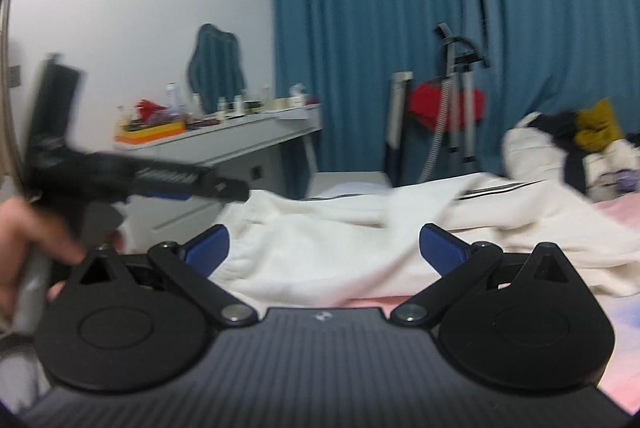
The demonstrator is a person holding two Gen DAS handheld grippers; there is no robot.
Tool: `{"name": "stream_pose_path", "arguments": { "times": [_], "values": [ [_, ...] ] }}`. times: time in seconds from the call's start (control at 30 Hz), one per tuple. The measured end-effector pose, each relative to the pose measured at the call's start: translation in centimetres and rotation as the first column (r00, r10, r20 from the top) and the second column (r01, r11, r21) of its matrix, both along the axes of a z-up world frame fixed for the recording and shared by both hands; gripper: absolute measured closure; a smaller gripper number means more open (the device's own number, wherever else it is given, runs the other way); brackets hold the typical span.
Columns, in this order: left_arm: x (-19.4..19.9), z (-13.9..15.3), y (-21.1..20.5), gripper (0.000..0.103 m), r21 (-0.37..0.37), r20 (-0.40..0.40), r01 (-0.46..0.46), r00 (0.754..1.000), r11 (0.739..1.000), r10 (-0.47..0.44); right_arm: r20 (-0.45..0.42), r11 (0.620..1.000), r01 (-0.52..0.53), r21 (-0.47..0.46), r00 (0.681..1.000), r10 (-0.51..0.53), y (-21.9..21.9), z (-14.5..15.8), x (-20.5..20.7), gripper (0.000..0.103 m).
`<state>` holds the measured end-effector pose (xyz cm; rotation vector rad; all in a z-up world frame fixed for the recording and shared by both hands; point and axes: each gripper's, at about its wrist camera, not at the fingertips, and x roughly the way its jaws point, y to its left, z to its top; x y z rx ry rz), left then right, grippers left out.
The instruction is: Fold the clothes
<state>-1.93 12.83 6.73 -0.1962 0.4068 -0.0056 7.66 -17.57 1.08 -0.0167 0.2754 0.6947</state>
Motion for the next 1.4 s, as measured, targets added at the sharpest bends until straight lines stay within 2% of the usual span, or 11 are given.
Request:
{"name": "stream_pose_path", "arguments": {
  "times": [0.2, 0.33, 0.4, 0.47, 0.6, 0.77, 1.0, 1.13, 1.23, 1.4],
  "values": [
    [-0.9, -1.6, -8.4, 0.008, 0.035, 0.022, 0.076, 0.997, 0.997, -0.077, 0.008, 0.989, 0.137, -0.050, 0.991, -0.136, -6.8, -1.0, 0.6, 0.000],
    [-0.6, -3.3, -10.8, 0.008, 0.086, 0.039, 0.098, 0.994, 0.991, -0.102, -0.013, 0.974, 0.228, -0.011, 0.973, -0.228, -10.4, -2.9, 1.6, 0.000],
    [-0.5, -4.7, -11.0, 0.008, 0.080, 0.034, 0.107, 0.993, 0.991, -0.110, -0.039, 0.963, 0.270, -0.001, 0.962, -0.270, -11.3, -4.1, 2.1, 0.000],
    [-0.3, -6.4, -10.3, 0.007, 0.041, 0.014, 0.109, 0.994, 0.993, -0.109, -0.097, 0.952, 0.307, -0.008, 0.947, -0.306, -11.9, -5.0, 3.0, 0.000],
    [0.8, -7.8, -9.8, 0.007, 0.060, -0.049, 0.097, 0.994, 0.993, -0.094, -0.202, 0.950, 0.312, 0.021, 0.932, -0.301, -12.4, -6.0, 4.2, 0.000],
    [1.4, -7.9, -9.6, 0.005, 0.075, -0.045, 0.094, 0.995, 0.993, -0.091, -0.214, 0.943, 0.334, 0.014, 0.922, -0.323, -12.7, -6.7, 4.3, 0.000],
    [2.0, -7.6, -9.6, 0.005, 0.096, -0.059, 0.087, 0.995, 0.992, -0.081, -0.170, 0.936, 0.351, 0.003, 0.923, -0.346, -12.8, -6.2, 3.3, 0.000],
    [3.7, -7.0, -9.9, 0.005, 0.152, -0.069, 0.097, 0.994, 0.984, -0.087, -0.182, 0.926, 0.378, 0.003, 0.910, -0.371, -13.3, -6.4, 3.1, 0.000],
    [6.0, -6.8, -10.3, 0.004, 0.241, -0.069, 0.107, 0.993, 0.965, -0.093, -0.197, 0.916, 0.402, 0.002, 0.898, -0.394, -13.8, -6.6, 3.1, 0.000],
    [13.5, -6.6, -9.9, 0.004, 0.304, -0.110, 0.074, 0.993, 0.950, -0.042, -0.236, 0.903, 0.429, 0.026, 0.880, -0.412, -14.9, -6.7, 3.4, 0.000]
  ]
}}
